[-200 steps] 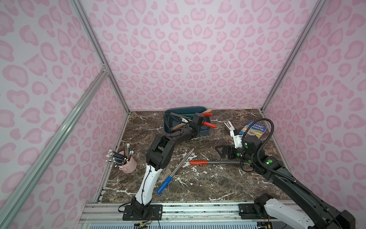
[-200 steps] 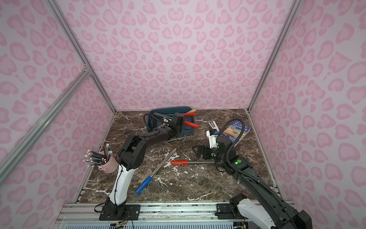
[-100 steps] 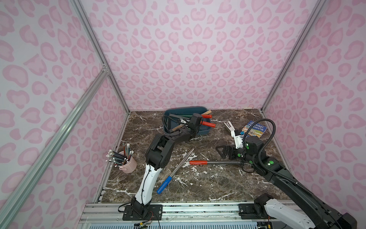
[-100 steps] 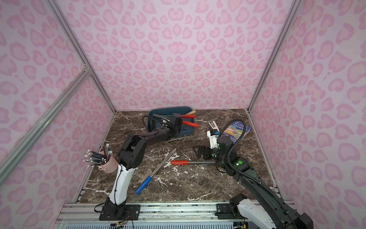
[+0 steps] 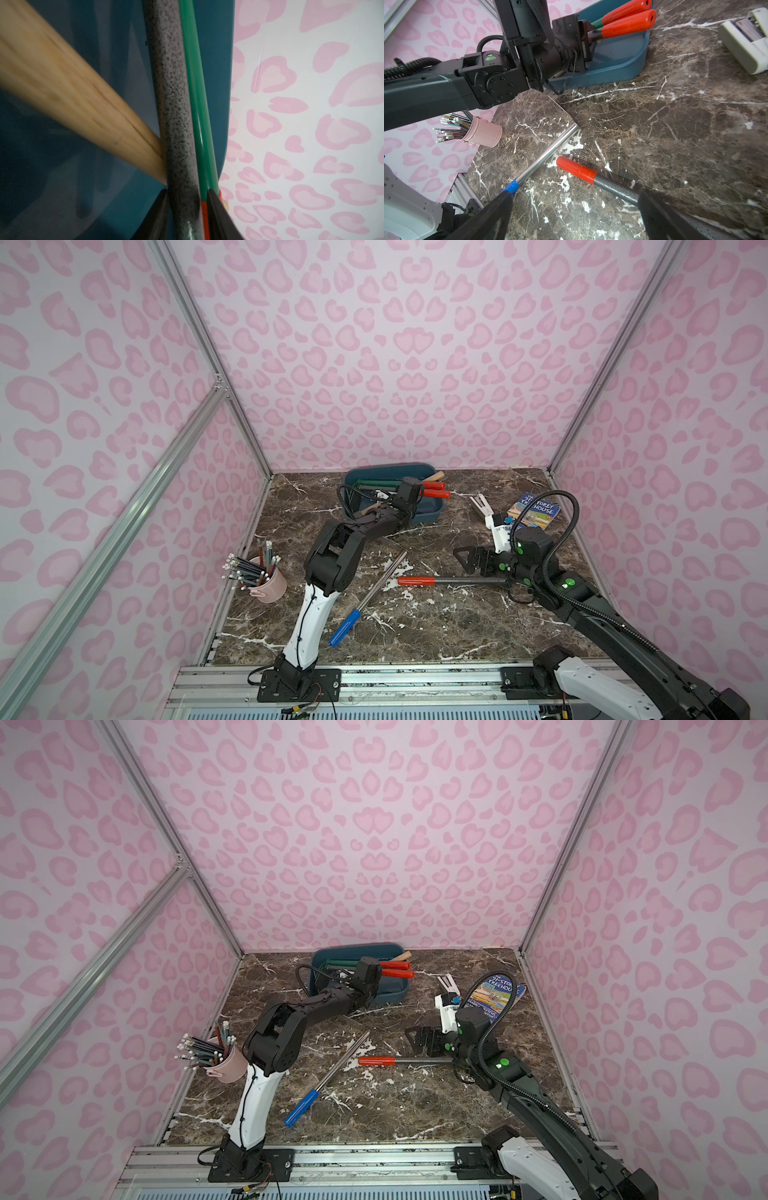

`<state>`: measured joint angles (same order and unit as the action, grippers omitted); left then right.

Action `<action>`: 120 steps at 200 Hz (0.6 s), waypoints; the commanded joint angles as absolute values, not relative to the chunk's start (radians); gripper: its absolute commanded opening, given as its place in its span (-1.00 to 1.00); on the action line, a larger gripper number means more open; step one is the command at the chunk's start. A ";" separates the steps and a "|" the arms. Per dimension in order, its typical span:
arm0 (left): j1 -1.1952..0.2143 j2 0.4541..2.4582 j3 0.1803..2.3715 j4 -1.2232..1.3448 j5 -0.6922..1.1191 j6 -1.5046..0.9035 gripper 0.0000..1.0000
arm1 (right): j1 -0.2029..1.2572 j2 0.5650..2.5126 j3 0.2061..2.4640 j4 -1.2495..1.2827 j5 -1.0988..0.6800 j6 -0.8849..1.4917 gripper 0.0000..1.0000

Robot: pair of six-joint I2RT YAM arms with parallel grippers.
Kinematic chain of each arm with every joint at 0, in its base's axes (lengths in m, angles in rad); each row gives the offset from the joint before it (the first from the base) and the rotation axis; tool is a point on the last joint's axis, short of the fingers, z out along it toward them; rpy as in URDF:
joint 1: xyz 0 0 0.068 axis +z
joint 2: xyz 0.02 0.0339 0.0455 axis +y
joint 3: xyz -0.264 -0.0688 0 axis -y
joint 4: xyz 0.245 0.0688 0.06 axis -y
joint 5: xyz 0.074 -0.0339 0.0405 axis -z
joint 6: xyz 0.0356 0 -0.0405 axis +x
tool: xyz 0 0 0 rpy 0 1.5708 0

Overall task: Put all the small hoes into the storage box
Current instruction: Place the hoe in the storage box.

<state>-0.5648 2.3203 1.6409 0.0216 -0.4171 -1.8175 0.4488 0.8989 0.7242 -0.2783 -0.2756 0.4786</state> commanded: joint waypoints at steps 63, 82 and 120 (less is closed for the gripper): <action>-0.563 2.279 1.597 0.166 -0.408 -1.779 0.29 | 0.449 0.895 0.726 -0.254 -0.269 0.475 0.97; -0.563 2.253 1.577 0.181 -0.404 -1.751 0.50 | 0.449 0.902 0.728 -0.250 -0.277 0.477 0.97; -0.563 2.209 1.538 0.203 -0.401 -1.723 0.83 | 0.449 0.902 0.733 -0.252 -0.283 0.477 0.97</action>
<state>-0.5648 2.2356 1.5547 0.1432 -0.3939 -1.7607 0.4488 0.9043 0.7242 -0.2779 -0.2798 0.4789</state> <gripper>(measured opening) 0.867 0.986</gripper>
